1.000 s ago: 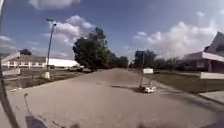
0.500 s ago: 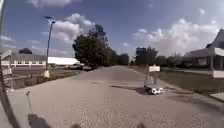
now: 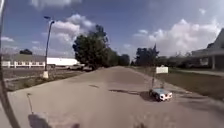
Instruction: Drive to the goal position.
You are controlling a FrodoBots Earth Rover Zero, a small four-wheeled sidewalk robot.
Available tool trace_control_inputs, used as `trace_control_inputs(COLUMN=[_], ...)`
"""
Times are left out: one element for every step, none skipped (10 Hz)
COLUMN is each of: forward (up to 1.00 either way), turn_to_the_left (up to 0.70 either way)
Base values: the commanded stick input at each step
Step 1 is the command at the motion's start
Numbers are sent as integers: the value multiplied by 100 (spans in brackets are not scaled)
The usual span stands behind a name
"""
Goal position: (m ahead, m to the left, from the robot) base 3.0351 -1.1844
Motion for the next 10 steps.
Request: trace_control_inputs(forward=[70,70,70,70,70,70,70,70,70,70], turn_to_the_left=[0,0,0,0,0,0,0,0,0,0])
